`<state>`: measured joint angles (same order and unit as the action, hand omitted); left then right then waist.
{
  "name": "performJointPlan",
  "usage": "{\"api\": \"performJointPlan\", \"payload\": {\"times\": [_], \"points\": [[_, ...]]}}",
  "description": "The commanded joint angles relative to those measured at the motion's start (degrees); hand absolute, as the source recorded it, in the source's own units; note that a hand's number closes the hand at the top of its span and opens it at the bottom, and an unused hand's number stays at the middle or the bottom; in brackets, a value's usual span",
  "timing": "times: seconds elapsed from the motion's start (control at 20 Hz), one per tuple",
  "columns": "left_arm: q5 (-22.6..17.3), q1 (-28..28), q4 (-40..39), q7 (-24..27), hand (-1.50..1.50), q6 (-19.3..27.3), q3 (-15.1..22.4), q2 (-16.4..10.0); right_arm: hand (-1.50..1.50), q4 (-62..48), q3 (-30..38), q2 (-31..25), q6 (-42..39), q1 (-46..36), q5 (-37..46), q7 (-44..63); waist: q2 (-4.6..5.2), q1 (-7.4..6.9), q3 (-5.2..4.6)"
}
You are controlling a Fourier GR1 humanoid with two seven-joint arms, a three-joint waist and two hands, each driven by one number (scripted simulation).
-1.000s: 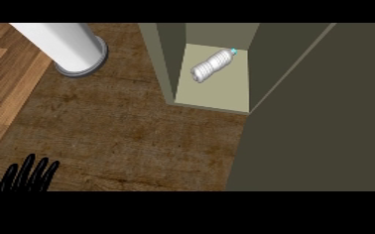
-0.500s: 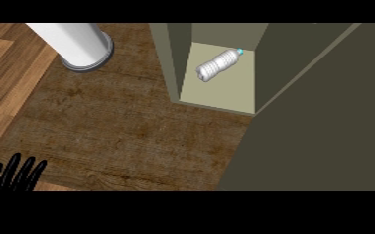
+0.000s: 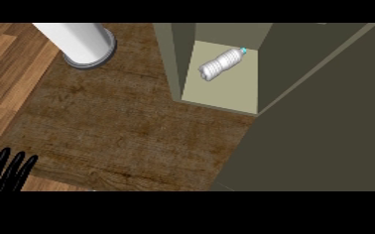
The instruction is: Pick up the bottled water, place it into the cabinet and close the cabinet
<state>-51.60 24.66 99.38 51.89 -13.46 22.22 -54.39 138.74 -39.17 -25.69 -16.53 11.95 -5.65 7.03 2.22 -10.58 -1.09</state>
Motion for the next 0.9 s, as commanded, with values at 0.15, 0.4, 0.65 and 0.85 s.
{"api": "performJointPlan", "payload": {"times": [0.15,0.4,0.65,0.85], "points": [[-0.60,0.05,-0.38,0.51,-1.50,-2.01,-1.42,-1.08,1.50,-9.34,-0.44,11.15,5.83,-6.51,-6.69,8.31,0.67,-0.68,0.27],[-2.07,-0.11,-0.57,0.37,-1.50,-3.23,-3.38,-2.21,1.50,-16.16,1.05,15.64,4.36,-11.45,-15.11,10.69,0.71,-0.95,0.51],[-2.96,1.00,-0.60,0.07,-1.50,-2.79,-3.12,-0.91,1.50,-25.28,11.50,18.17,5.96,-20.49,-17.22,12.08,-0.11,0.67,0.63],[-4.02,0.99,-2.17,-0.40,-1.50,-4.21,-4.41,-1.60,1.50,-34.98,19.43,22.04,11.26,-31.05,-15.33,12.73,-0.46,2.19,0.72]]}}
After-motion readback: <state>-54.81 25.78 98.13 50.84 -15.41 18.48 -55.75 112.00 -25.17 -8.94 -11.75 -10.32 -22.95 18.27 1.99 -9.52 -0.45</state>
